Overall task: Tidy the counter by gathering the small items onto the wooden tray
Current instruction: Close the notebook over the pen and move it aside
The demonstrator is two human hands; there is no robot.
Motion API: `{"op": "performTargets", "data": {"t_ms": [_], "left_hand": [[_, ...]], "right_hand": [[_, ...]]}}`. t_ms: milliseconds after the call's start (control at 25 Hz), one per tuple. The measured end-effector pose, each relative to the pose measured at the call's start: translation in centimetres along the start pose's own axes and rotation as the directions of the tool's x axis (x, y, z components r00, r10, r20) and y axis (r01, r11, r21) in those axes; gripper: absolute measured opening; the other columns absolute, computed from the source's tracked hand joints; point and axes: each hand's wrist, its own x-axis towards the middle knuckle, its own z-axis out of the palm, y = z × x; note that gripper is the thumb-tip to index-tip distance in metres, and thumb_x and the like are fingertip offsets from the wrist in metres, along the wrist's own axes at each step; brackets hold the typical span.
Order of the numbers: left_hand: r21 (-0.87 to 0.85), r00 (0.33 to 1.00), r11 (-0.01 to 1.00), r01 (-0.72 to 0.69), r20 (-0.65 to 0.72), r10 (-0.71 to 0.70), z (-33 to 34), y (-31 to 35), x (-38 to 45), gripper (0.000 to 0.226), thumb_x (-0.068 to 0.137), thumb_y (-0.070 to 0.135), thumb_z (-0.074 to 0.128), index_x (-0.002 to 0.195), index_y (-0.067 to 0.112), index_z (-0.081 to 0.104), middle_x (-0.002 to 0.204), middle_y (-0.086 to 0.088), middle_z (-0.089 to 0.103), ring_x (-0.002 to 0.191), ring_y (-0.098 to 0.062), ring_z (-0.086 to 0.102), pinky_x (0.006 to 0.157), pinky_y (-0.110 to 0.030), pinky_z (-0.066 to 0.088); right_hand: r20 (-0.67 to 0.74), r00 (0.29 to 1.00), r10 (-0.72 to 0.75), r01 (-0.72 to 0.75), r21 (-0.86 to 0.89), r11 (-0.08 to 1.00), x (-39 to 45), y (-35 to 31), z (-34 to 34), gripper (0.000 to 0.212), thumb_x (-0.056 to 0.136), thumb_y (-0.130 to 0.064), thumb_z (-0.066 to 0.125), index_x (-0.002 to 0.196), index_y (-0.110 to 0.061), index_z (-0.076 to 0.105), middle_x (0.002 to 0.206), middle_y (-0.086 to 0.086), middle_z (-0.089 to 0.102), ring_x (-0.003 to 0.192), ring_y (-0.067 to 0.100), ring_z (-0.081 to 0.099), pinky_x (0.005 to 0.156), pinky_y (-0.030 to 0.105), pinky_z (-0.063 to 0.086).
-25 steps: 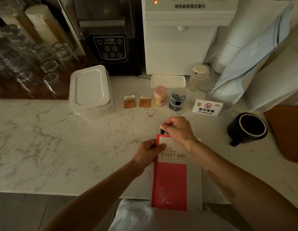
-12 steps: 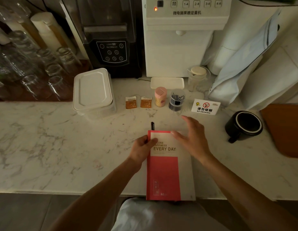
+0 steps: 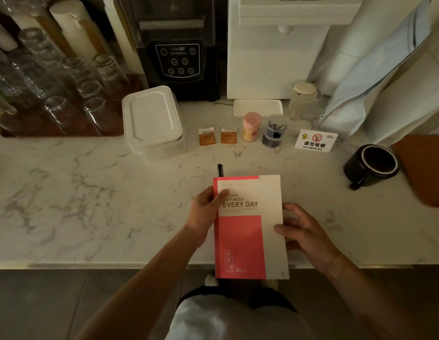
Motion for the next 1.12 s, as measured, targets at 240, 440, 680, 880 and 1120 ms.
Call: {"op": "performTargets", "data": {"t_ms": [240, 440, 680, 880, 1120], "left_hand": [[0.105, 0.998, 0.993, -0.057, 0.036, 0.053, -2.3, -2.8, -4.6, 0.019, 0.094, 0.023, 0.063, 0.112, 0.024, 0.064, 0.100, 0.008, 0.075, 0.088, -0.016, 0.074, 0.064, -0.022, 0.057], [0.057, 0.997, 0.998, -0.022, -0.070, 0.026, -3.3, -5.3, -7.8, 0.019, 0.094, 0.014, 0.062, 0.108, 0.025, 0.069, 0.095, -0.006, 0.074, 0.084, -0.023, 0.073, 0.064, -0.027, 0.057], [0.011, 0.985, 1.000, -0.028, -0.171, 0.029, -4.5, -6.2, -9.8, 0.019, 0.093, 0.009, 0.060, 0.104, 0.020, 0.071, 0.102, -0.015, 0.068, 0.088, -0.025, 0.071, 0.068, -0.034, 0.057], [0.037, 0.989, 0.999, -0.009, -0.148, 0.015, -7.5, -4.8, -9.6, 0.018, 0.093, 0.006, 0.058, 0.102, 0.015, 0.070, 0.102, -0.013, 0.070, 0.085, -0.026, 0.072, 0.062, -0.031, 0.057], [0.137, 0.993, 0.990, -0.028, -0.111, 0.044, -15.4, -2.4, -8.5, 0.017, 0.091, 0.005, 0.059, 0.098, 0.015, 0.070, 0.093, -0.005, 0.073, 0.081, -0.022, 0.073, 0.061, -0.026, 0.056]], "right_hand": [[-0.001, 1.000, -0.018, 0.018, 0.043, 0.999, -1.1, 1.2, 1.3, 0.039, 0.085, -0.015, 0.070, 0.115, -0.039, 0.059, 0.104, 0.004, 0.075, 0.094, 0.023, 0.072, 0.078, 0.042, 0.055], [0.026, 0.999, -0.039, 0.038, 0.057, 0.998, -1.3, 1.1, 1.4, 0.039, 0.086, -0.014, 0.069, 0.115, -0.037, 0.060, 0.102, 0.005, 0.076, 0.093, 0.024, 0.072, 0.077, 0.042, 0.055], [0.047, 0.997, -0.068, 0.067, 0.027, 0.997, -1.9, 1.0, 3.3, 0.040, 0.084, -0.018, 0.072, 0.118, -0.035, 0.058, 0.098, 0.000, 0.076, 0.089, 0.014, 0.073, 0.072, 0.032, 0.053], [0.033, 0.995, -0.092, 0.092, 0.006, 0.996, -1.7, 0.6, 6.3, 0.037, 0.086, -0.020, 0.071, 0.115, -0.039, 0.057, 0.101, 0.000, 0.075, 0.091, 0.016, 0.072, 0.072, 0.031, 0.055], [-0.003, 0.996, -0.084, 0.084, -0.023, 0.996, 0.1, -0.3, 13.8, 0.035, 0.087, -0.022, 0.071, 0.113, -0.040, 0.056, 0.098, -0.003, 0.075, 0.087, 0.010, 0.072, 0.063, 0.018, 0.051]]}}
